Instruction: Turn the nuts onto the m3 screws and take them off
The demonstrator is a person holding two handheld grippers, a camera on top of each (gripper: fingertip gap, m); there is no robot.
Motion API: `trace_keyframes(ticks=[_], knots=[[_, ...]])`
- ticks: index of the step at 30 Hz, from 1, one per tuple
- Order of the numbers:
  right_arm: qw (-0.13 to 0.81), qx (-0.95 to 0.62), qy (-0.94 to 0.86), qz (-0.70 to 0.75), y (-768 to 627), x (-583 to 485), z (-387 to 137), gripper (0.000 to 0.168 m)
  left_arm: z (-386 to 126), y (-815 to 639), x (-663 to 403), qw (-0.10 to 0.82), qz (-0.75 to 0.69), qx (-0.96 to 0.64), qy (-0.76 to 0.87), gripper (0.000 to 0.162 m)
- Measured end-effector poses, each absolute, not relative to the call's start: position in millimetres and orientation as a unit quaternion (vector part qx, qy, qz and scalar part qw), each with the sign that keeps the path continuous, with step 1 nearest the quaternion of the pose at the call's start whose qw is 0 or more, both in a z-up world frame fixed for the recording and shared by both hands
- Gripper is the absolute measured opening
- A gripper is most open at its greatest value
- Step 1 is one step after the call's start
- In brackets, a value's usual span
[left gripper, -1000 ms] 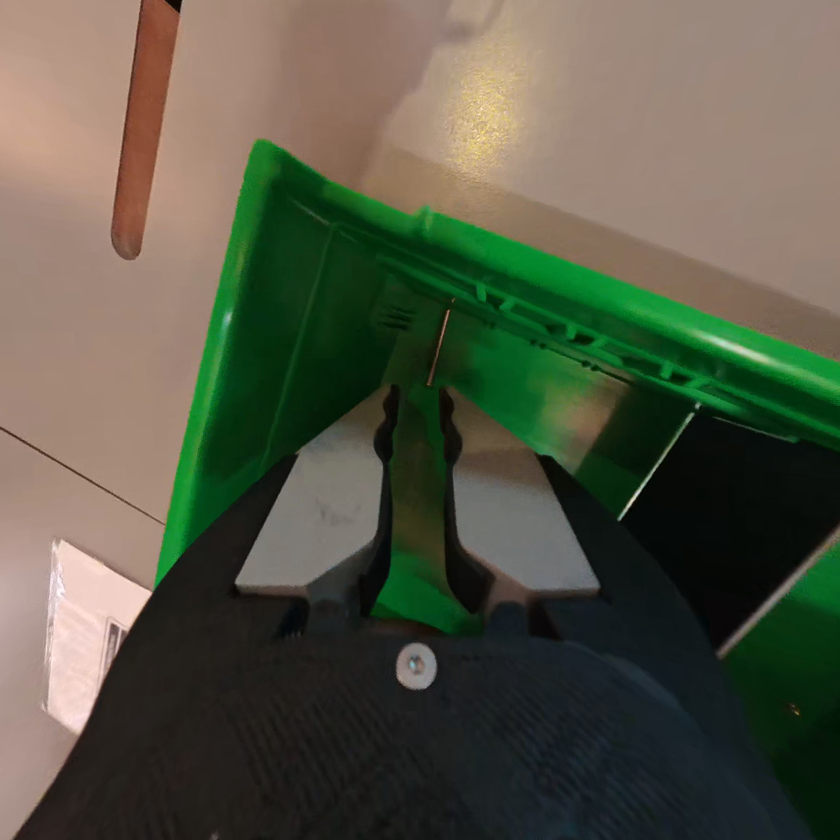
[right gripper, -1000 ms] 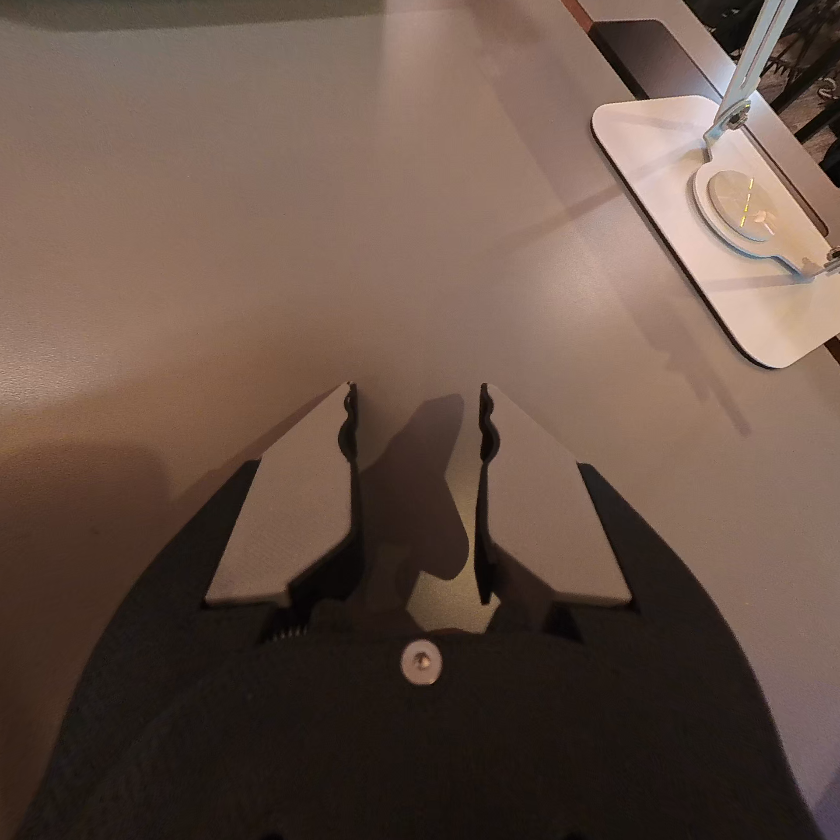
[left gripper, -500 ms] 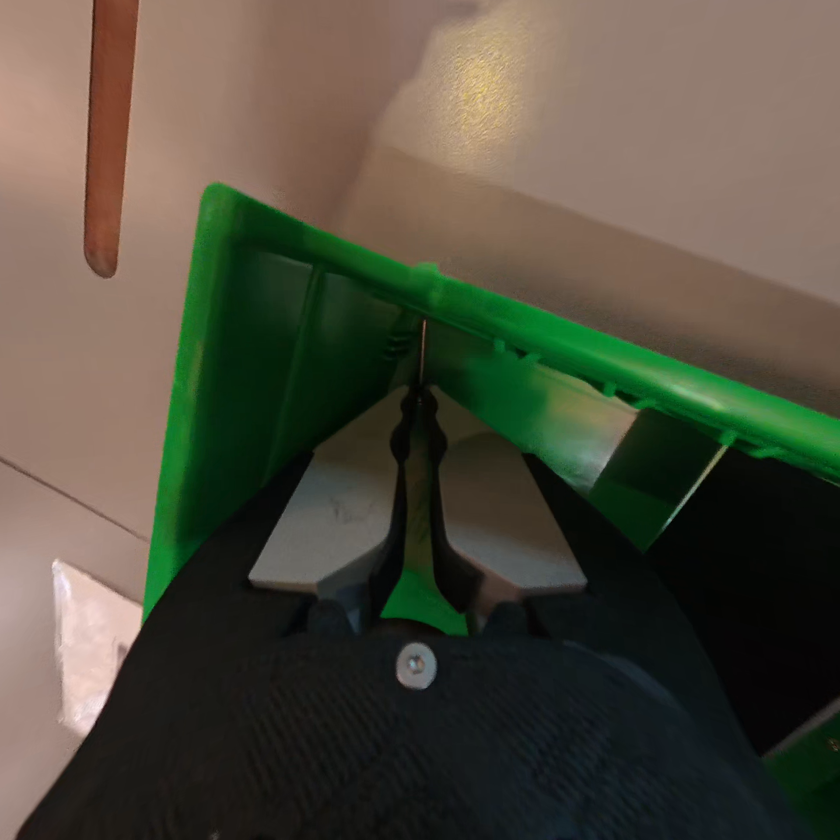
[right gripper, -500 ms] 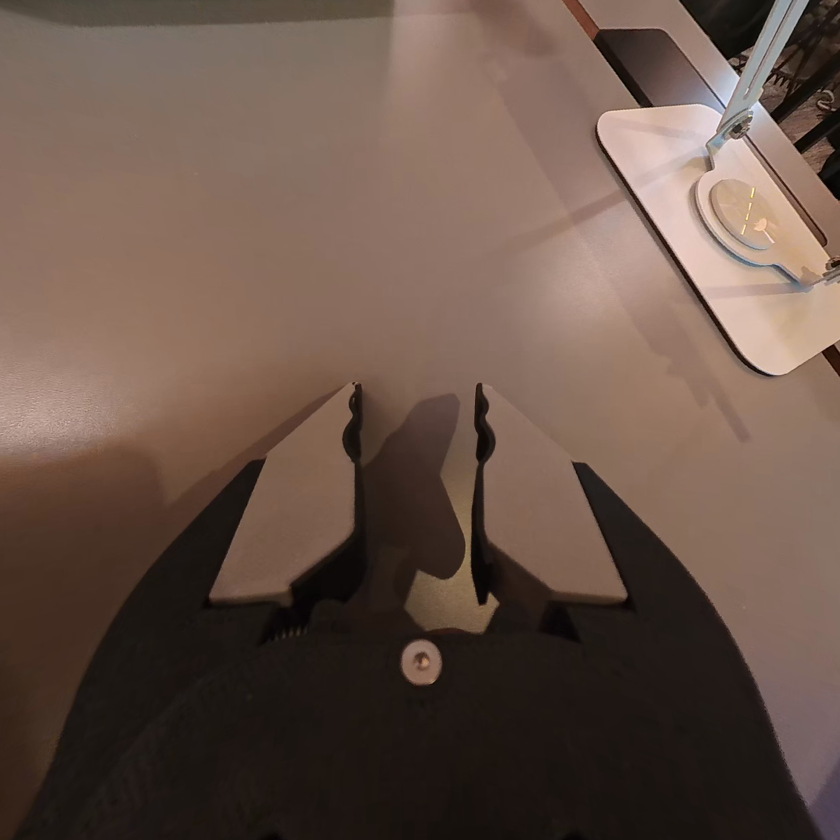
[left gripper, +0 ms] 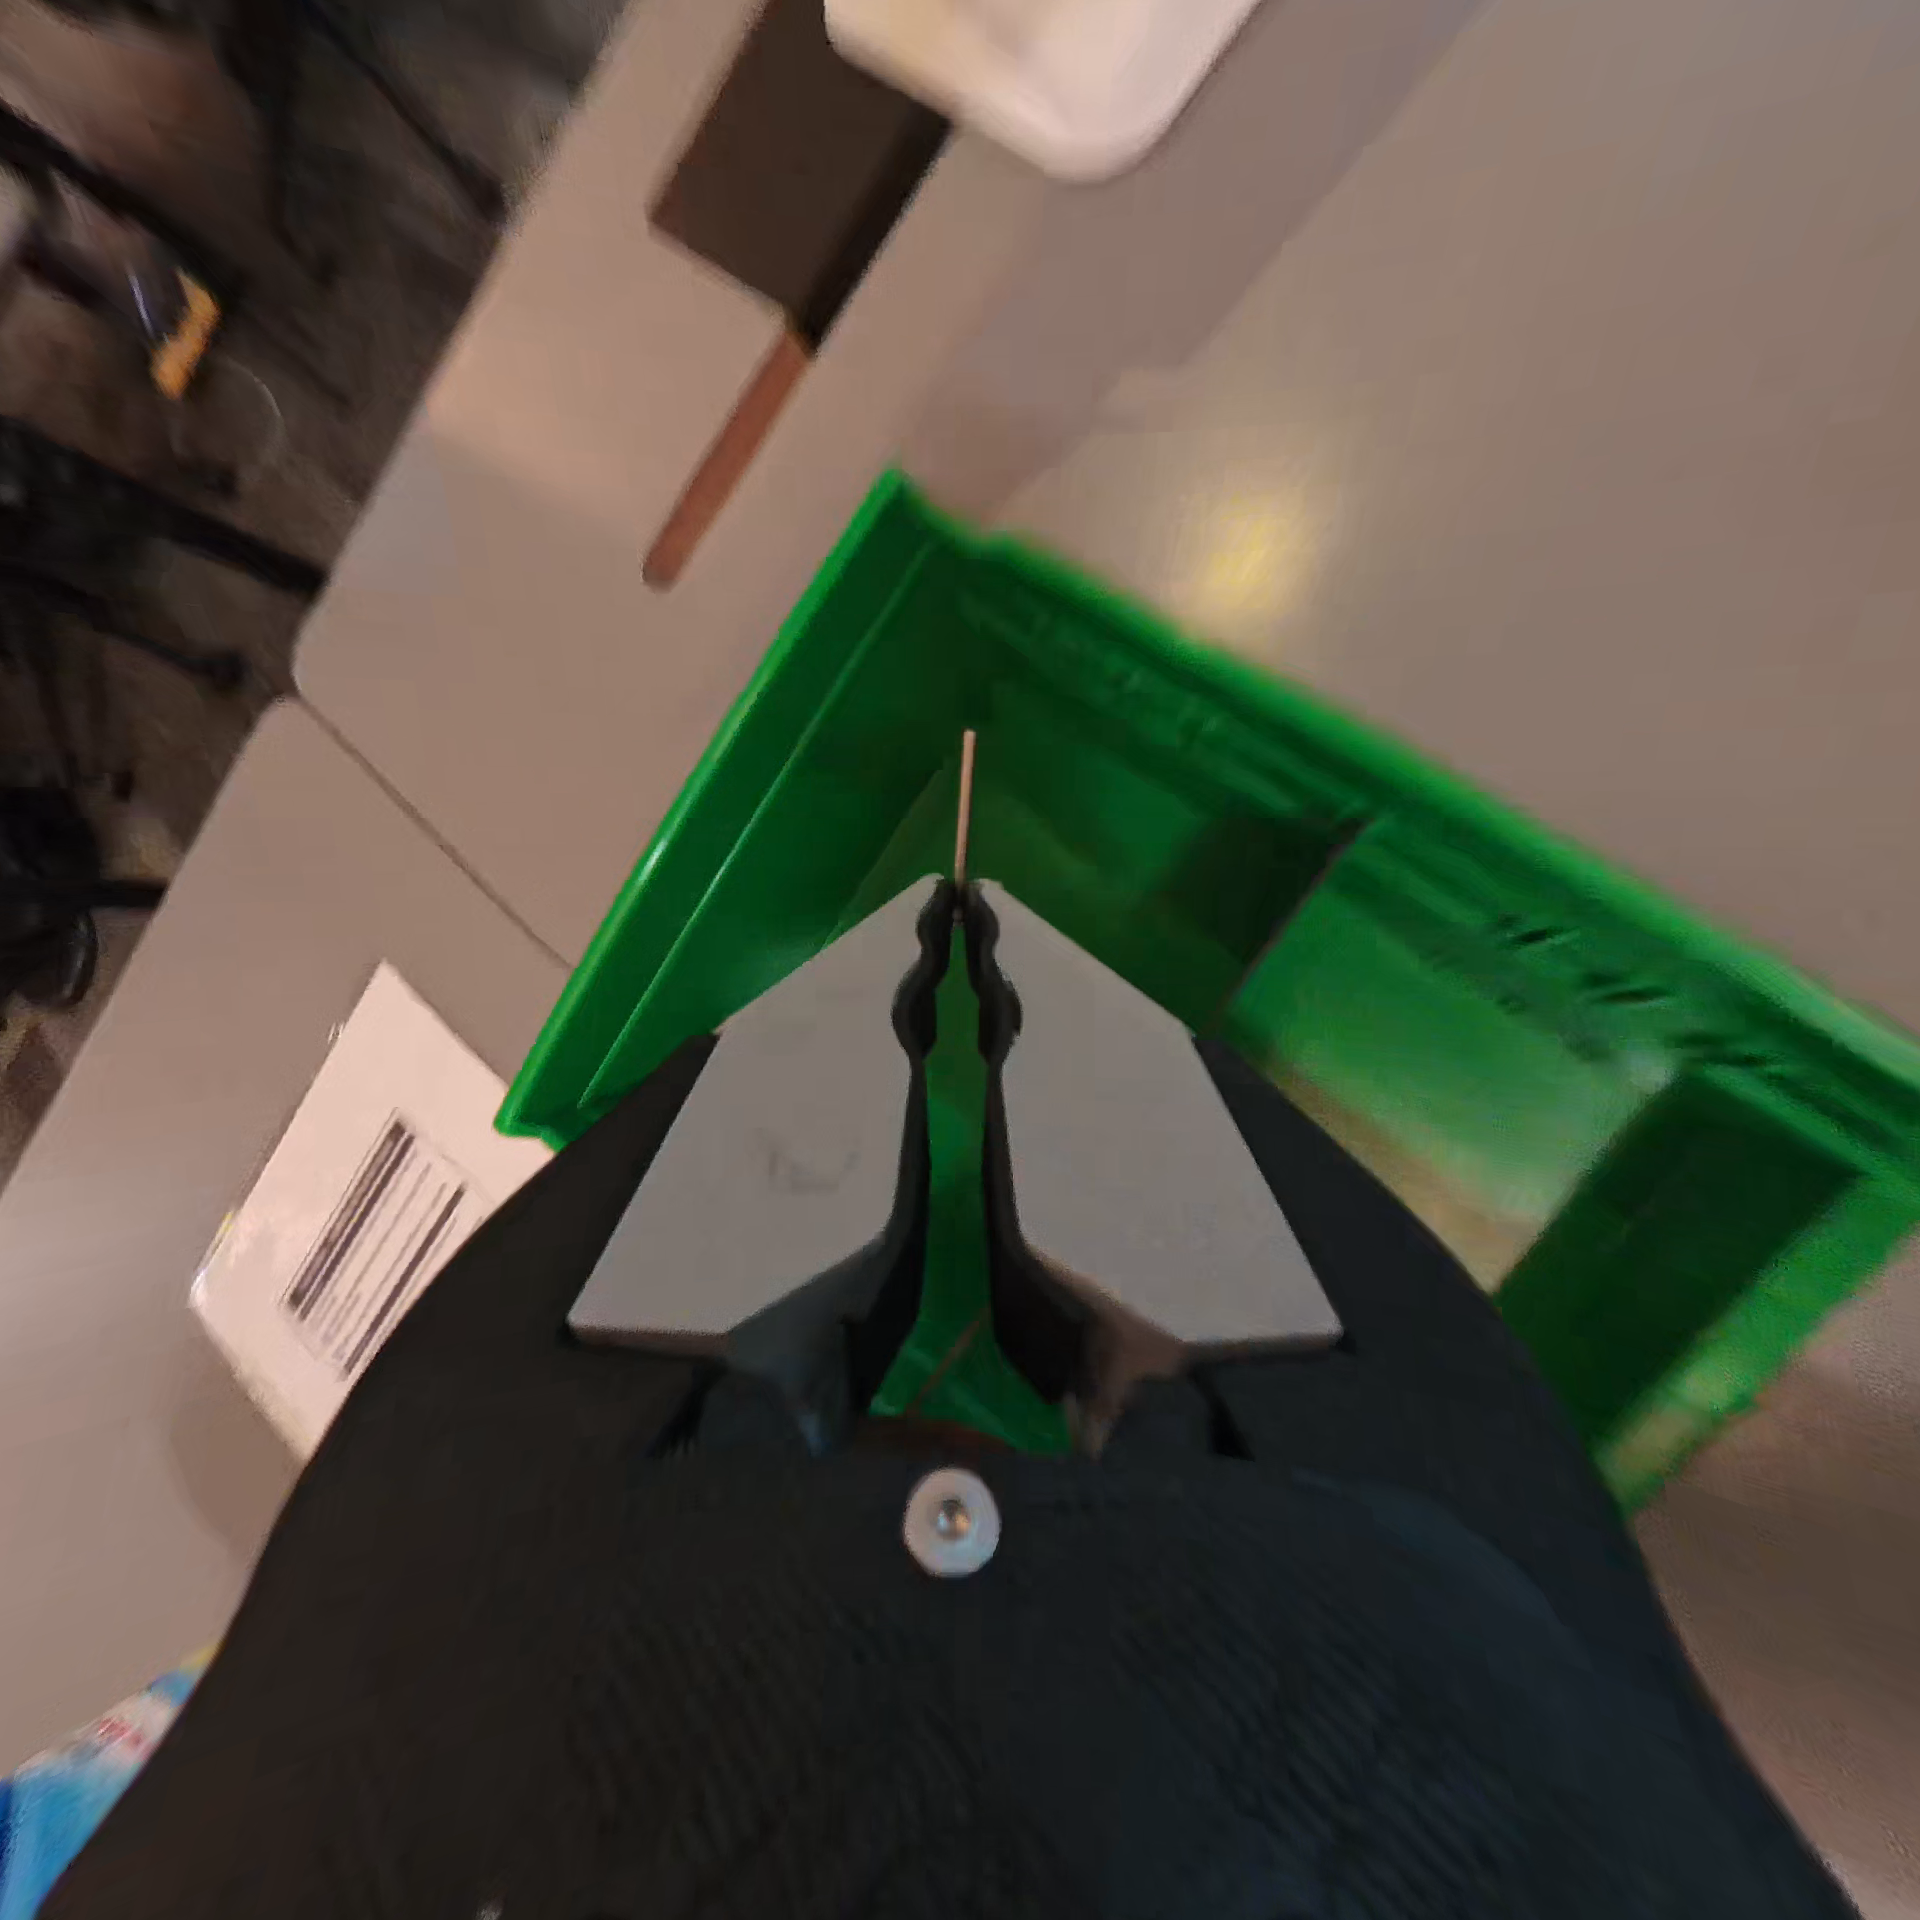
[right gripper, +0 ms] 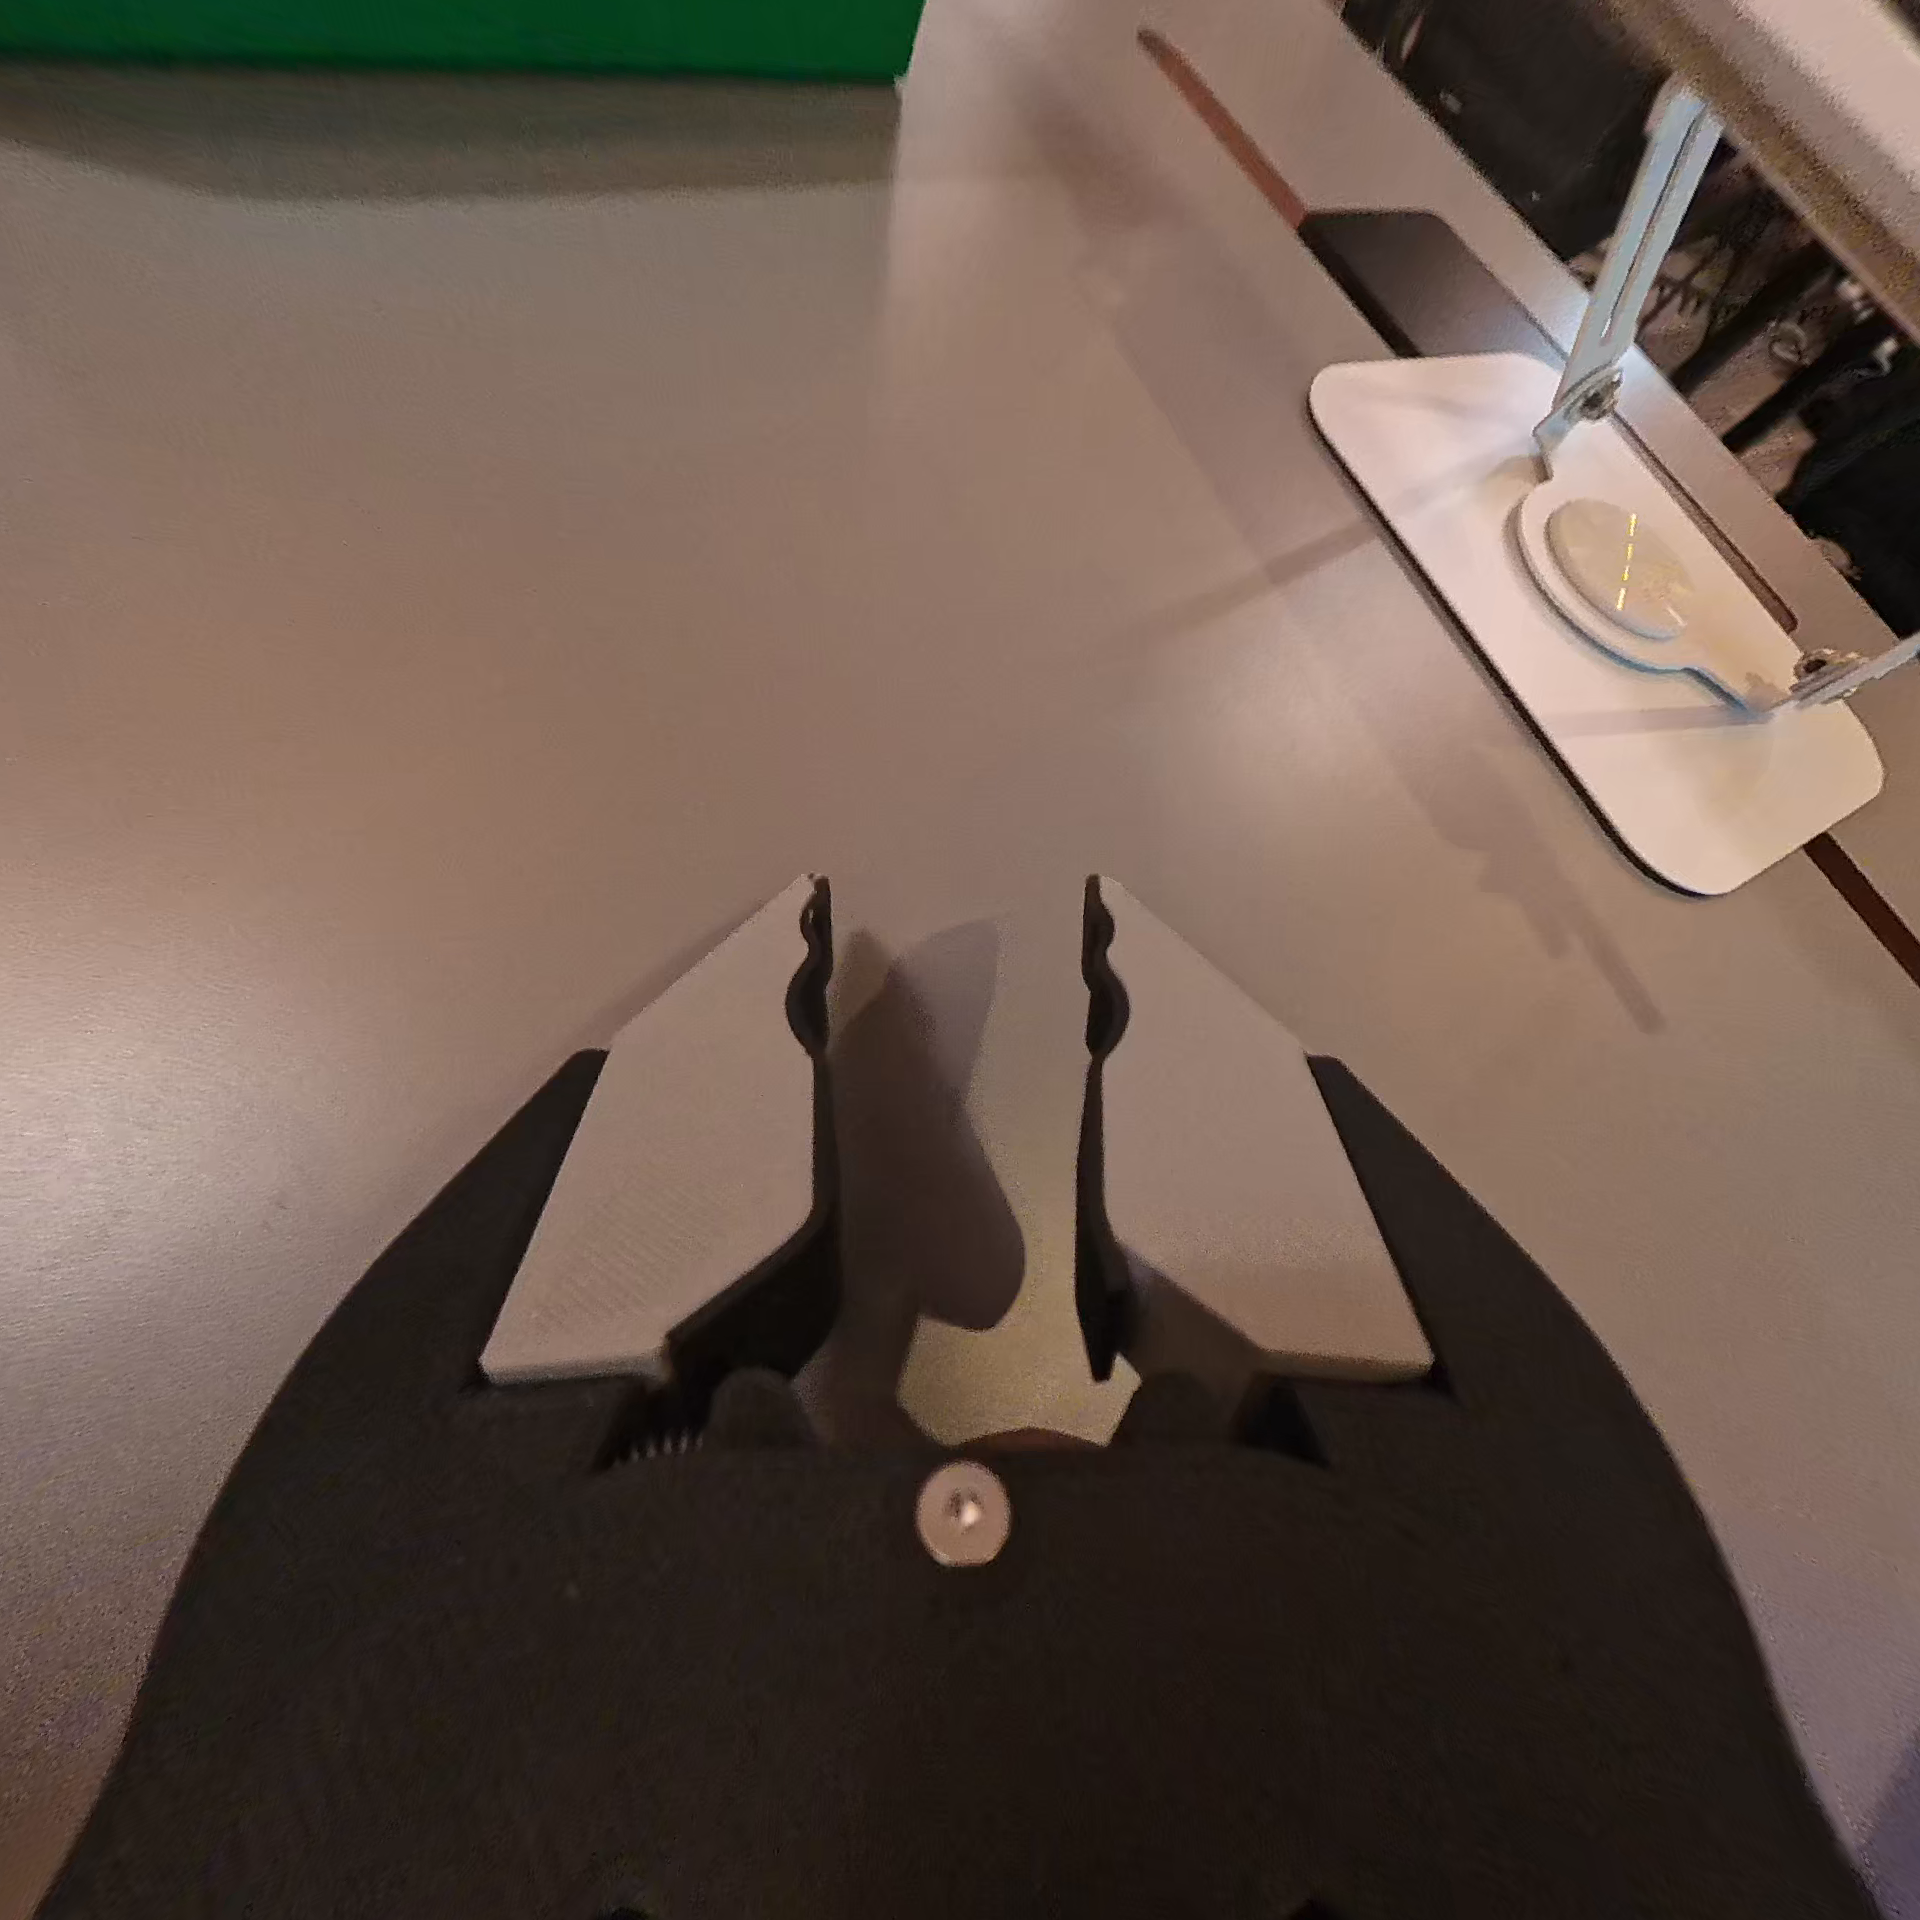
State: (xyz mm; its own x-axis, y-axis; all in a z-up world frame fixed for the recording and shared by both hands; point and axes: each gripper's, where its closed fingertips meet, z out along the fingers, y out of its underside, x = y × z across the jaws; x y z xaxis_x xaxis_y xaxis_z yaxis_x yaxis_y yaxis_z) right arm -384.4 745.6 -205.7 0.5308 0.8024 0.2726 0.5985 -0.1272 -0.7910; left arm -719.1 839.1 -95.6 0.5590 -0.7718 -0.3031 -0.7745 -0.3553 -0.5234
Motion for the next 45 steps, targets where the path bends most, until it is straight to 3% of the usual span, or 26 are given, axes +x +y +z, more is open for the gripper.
trace_keyframes(ticks=[7, 13, 22, 27, 30, 34, 36, 38, 42, 45], knots=[[0.522, -0.669, -0.442, 0.289, 707, -406, -127, 0.038, -17, 731, -553, 0.487, -0.205, -0.697, 0.485, 0.0], [0.547, -0.579, -0.407, 0.448, 660, -401, -62, 0.027, -30, 653, -437, 0.527, -0.339, -0.62, 0.473, 0.0], [0.559, -0.518, -0.371, 0.53, 633, -372, -32, 0.02, -50, 632, -383, 0.512, -0.414, -0.603, 0.451, 0.0], [0.528, -0.53, -0.372, 0.55, 633, -376, -39, 0.024, -63, 629, -370, 0.491, -0.427, -0.606, 0.458, 0.0], [0.516, -0.548, -0.386, 0.534, 635, -383, -52, 0.0, -75, 631, -367, 0.482, -0.43, -0.613, 0.454, 0.0], [0.494, -0.612, -0.398, 0.471, 653, -389, -83, 0.0, -107, 650, -373, 0.462, -0.394, -0.667, 0.433, 0.0], [0.477, -0.658, -0.401, 0.423, 668, -387, -105, 0.0, -132, 659, -385, 0.437, -0.35, -0.709, 0.429, 0.015], [0.444, -0.704, -0.426, 0.355, 680, -382, -133, 0.0, -155, 657, -400, 0.41, -0.304, -0.739, 0.44, 0.023], [0.363, -0.752, -0.506, 0.215, 690, -373, -174, 0.0, -174, 636, -432, 0.4, -0.228, -0.743, 0.485, 0.024], [0.282, -0.778, -0.529, 0.189, 686, -374, -200, 0.0, -172, 621, -457, 0.404, -0.218, -0.748, 0.478, 0.024]])
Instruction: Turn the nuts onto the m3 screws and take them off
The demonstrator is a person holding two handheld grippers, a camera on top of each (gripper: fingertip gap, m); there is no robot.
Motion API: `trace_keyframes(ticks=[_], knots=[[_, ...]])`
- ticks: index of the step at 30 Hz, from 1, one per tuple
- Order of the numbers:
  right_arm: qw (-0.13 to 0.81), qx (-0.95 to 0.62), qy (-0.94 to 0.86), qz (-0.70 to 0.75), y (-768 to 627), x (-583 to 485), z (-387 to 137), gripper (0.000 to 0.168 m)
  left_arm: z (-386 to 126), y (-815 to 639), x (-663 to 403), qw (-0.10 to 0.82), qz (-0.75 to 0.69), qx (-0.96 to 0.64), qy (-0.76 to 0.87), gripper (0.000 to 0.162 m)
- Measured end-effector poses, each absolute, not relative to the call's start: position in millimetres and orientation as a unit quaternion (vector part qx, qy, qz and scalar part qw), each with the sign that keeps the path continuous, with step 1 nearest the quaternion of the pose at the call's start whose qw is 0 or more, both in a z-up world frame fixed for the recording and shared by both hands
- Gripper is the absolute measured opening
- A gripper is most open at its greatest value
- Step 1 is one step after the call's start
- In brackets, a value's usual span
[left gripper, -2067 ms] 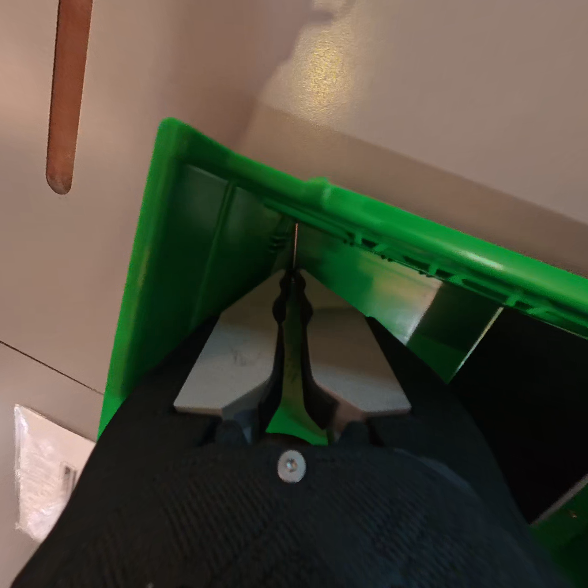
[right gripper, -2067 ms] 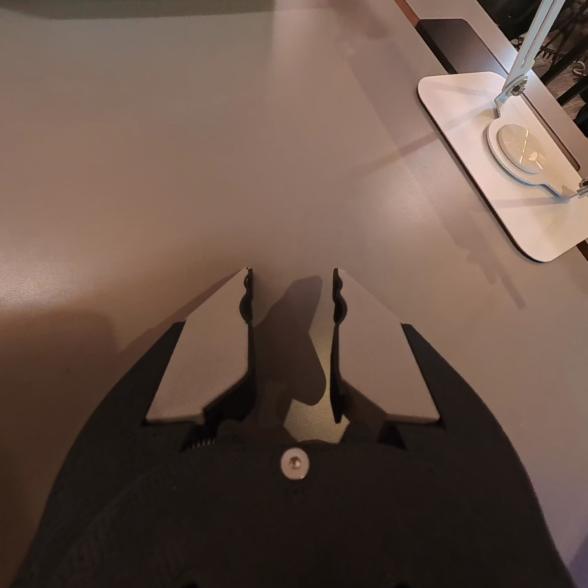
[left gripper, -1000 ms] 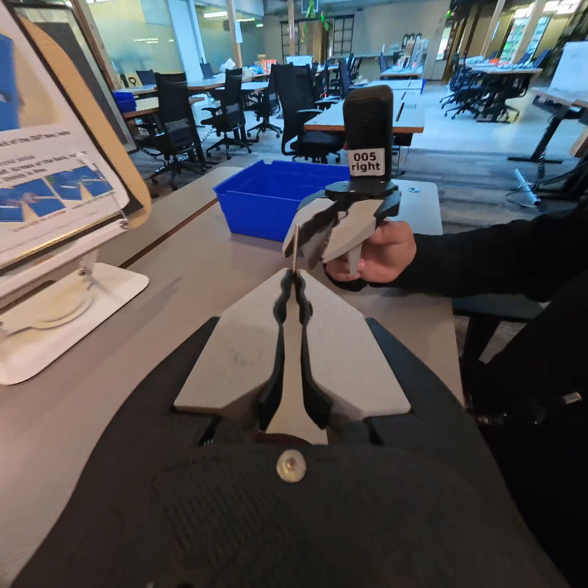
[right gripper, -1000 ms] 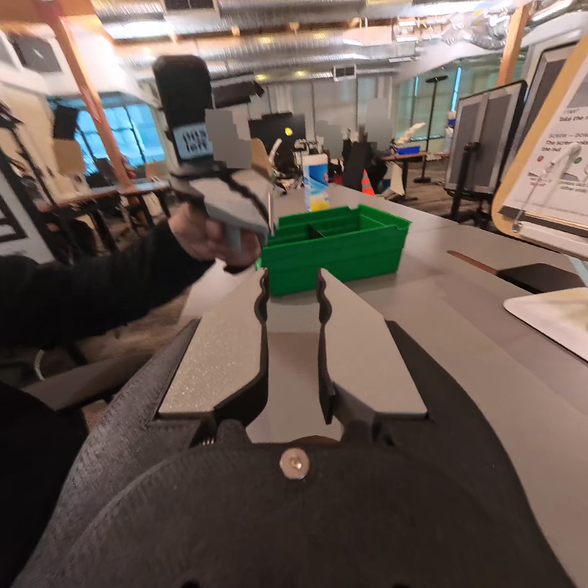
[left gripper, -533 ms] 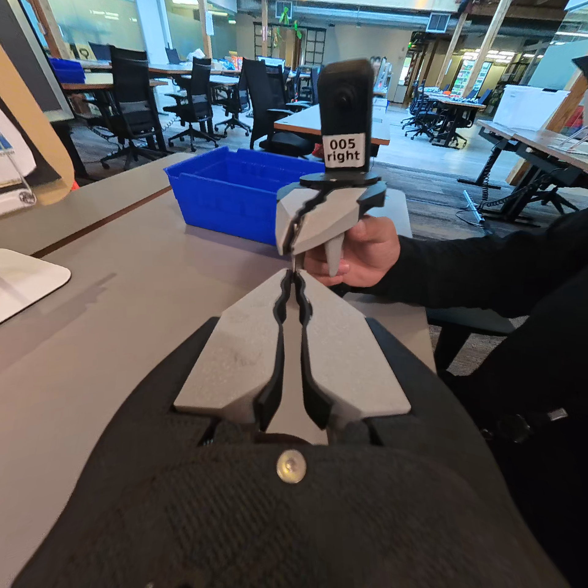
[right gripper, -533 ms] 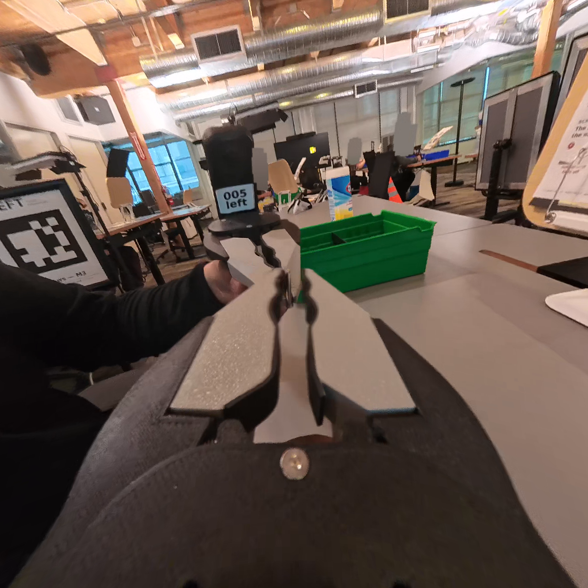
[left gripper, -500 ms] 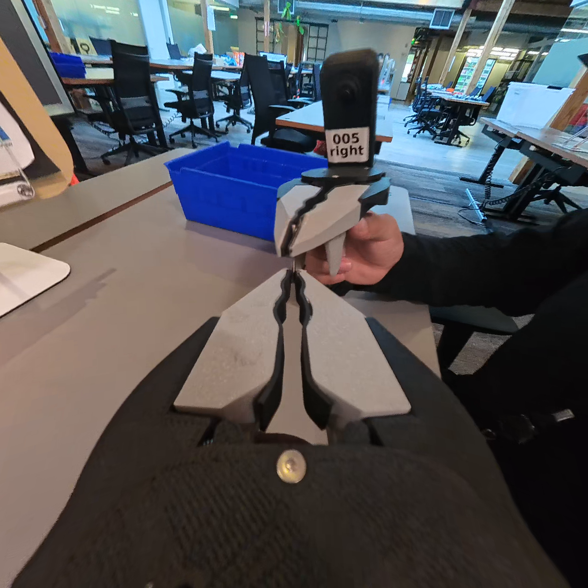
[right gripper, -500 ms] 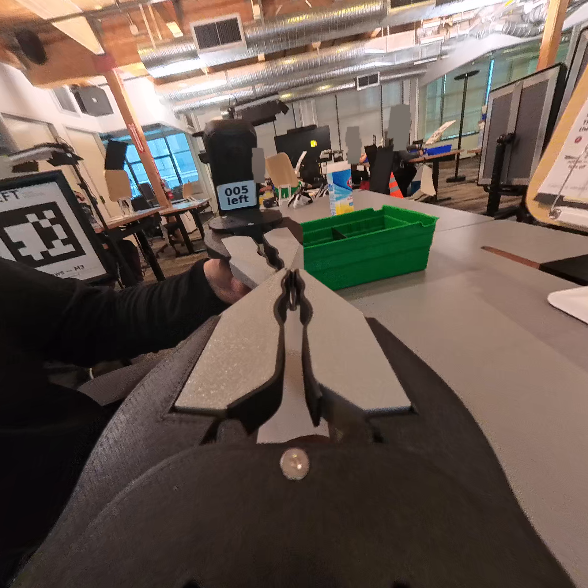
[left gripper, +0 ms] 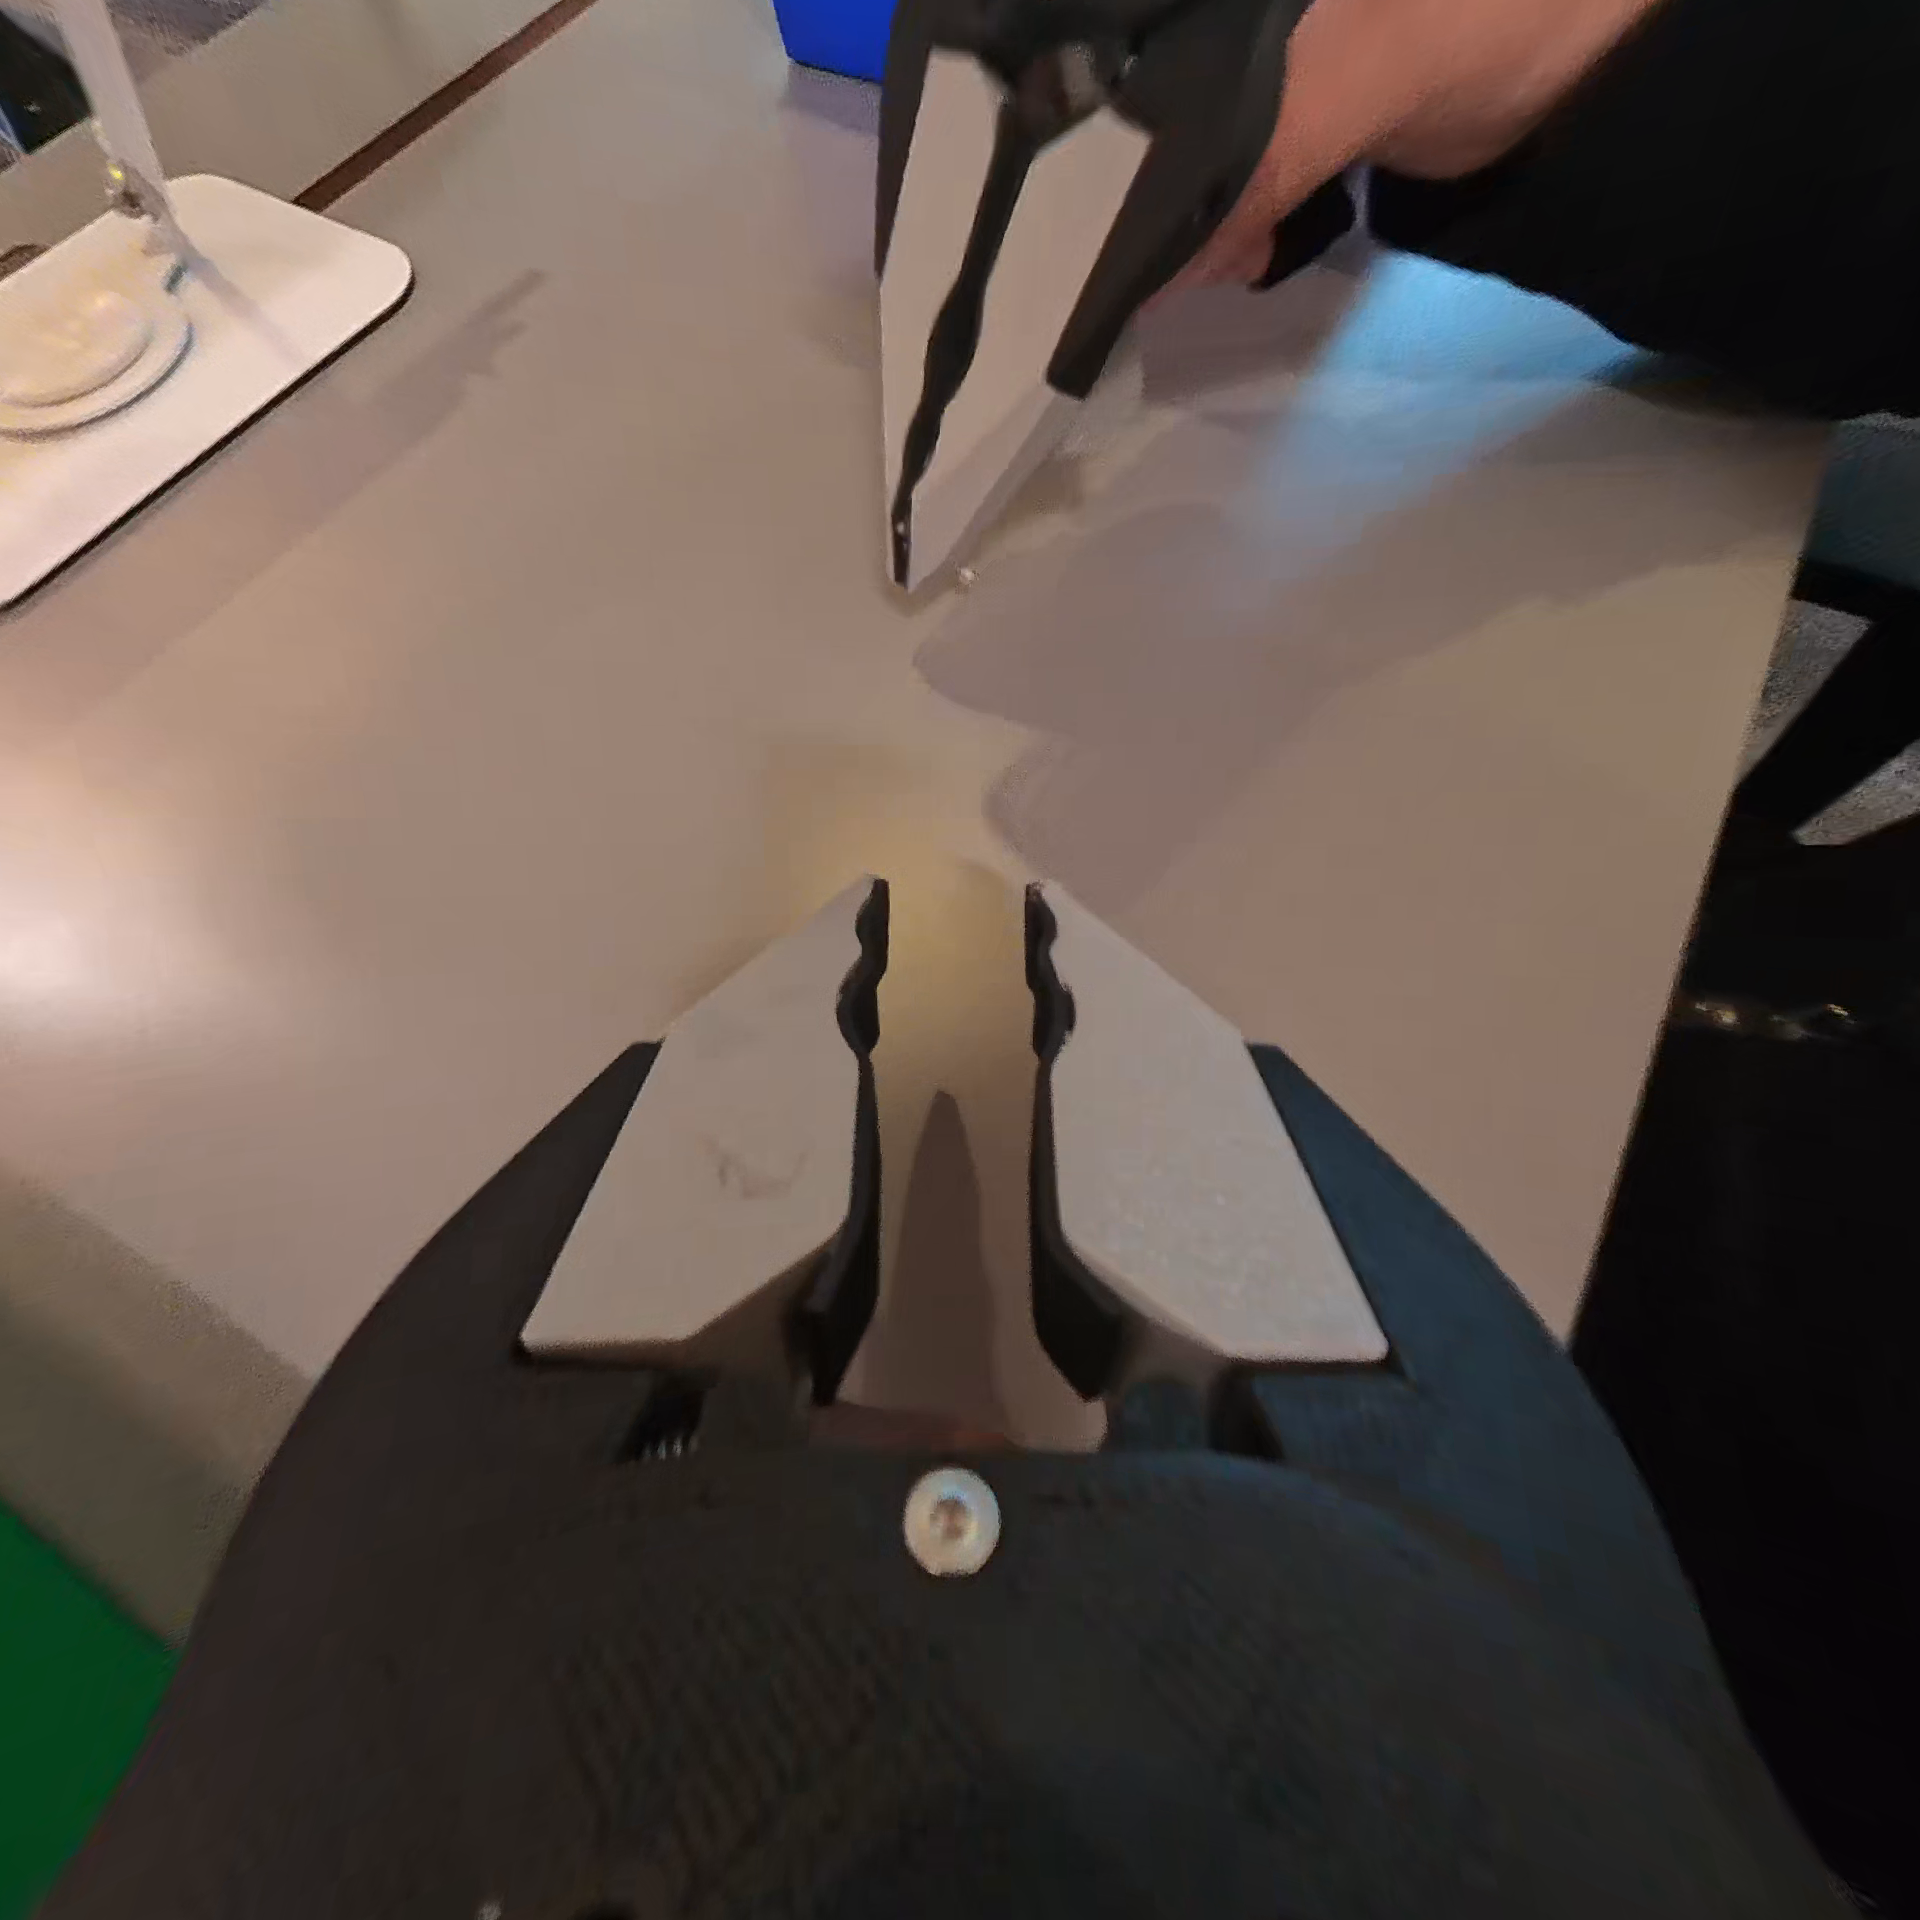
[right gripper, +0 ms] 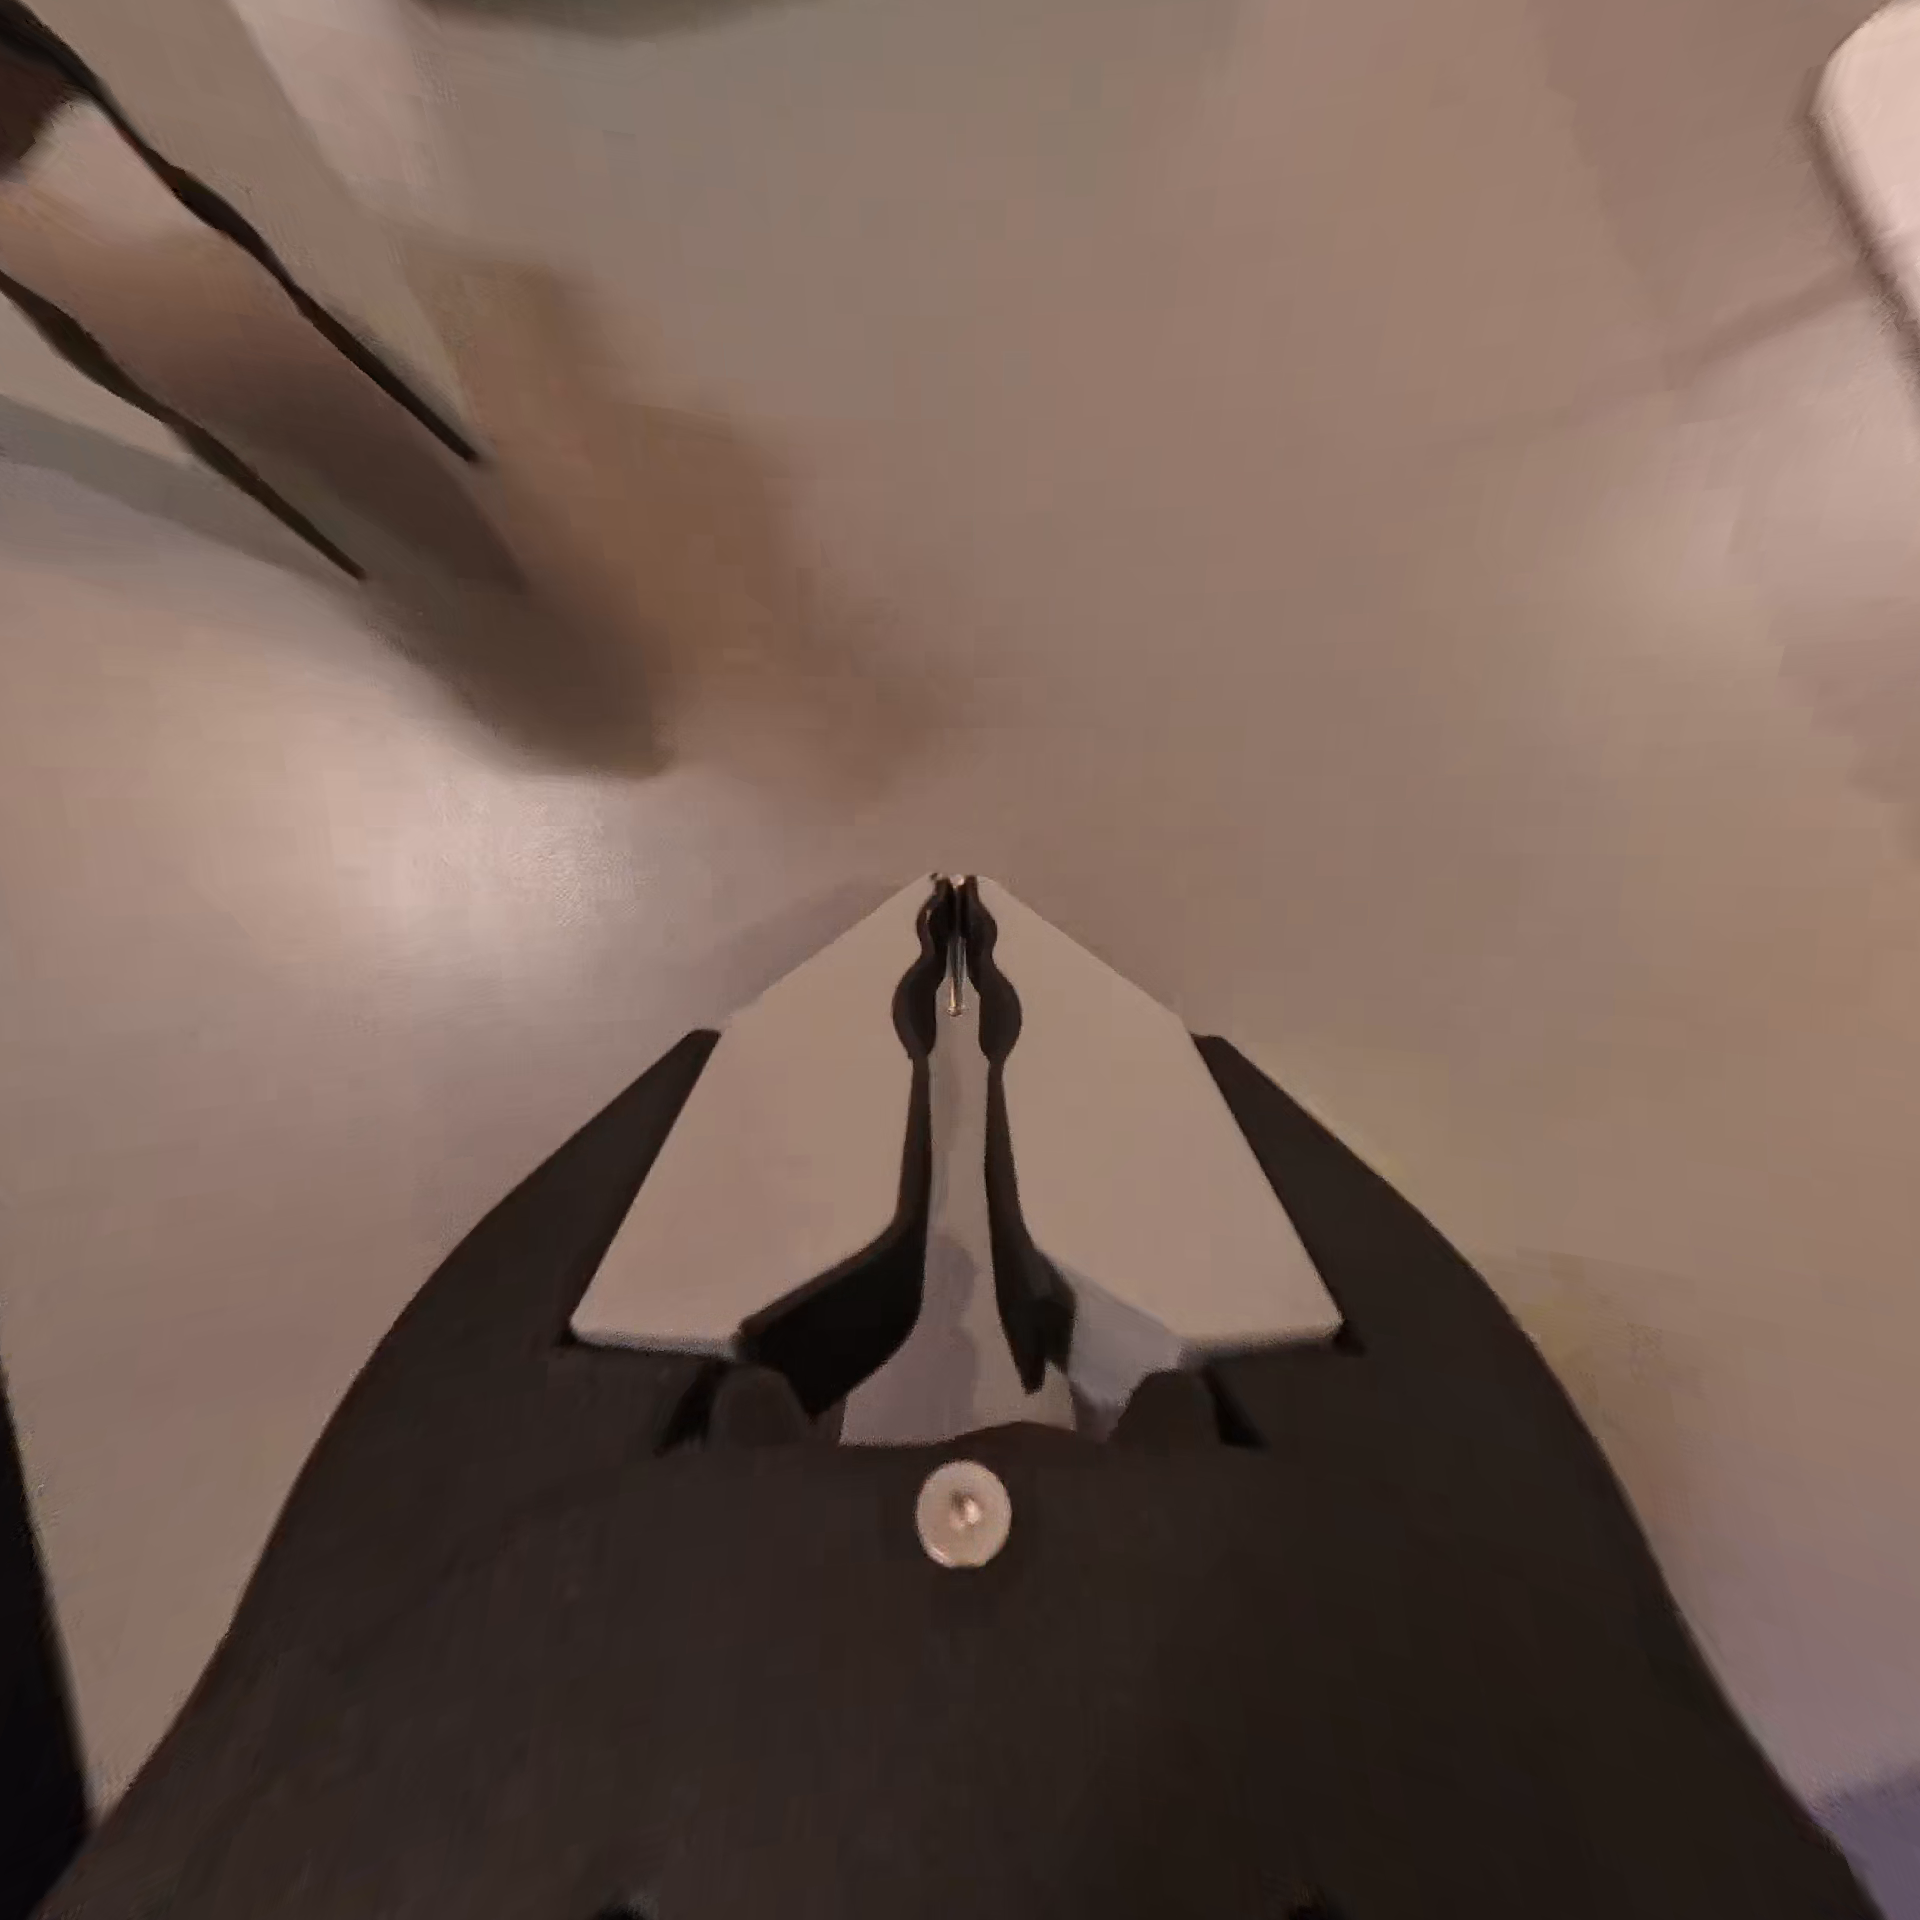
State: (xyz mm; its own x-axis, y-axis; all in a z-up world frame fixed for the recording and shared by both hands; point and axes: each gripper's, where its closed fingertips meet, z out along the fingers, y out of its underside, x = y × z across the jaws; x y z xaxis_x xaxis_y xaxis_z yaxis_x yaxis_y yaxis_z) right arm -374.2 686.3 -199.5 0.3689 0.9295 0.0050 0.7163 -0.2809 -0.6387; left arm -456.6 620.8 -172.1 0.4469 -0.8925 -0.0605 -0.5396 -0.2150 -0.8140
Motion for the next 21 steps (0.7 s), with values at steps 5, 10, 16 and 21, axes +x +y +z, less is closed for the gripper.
trace_keyframes(ticks=[5, 10, 16, 21], knots=[[0.242, -0.789, -0.52, 0.222, 680, -388, -226, 0.0, -153, 592, -500, 0.418, -0.237, -0.758, 0.442, 0.025], [0.265, -0.78, -0.519, 0.228, 681, -384, -227, 0.003, -125, 602, -596, 0.428, -0.18, -0.805, 0.369, 0.025], [0.271, -0.775, -0.505, 0.266, 679, -387, -225, 0.016, -108, 649, -712, 0.365, -0.073, -0.869, 0.326, 0.02], [0.279, -0.764, -0.507, 0.284, 677, -389, -218, 0.023, -153, 665, -734, 0.2, -0.084, -0.902, 0.373, 0.024]])
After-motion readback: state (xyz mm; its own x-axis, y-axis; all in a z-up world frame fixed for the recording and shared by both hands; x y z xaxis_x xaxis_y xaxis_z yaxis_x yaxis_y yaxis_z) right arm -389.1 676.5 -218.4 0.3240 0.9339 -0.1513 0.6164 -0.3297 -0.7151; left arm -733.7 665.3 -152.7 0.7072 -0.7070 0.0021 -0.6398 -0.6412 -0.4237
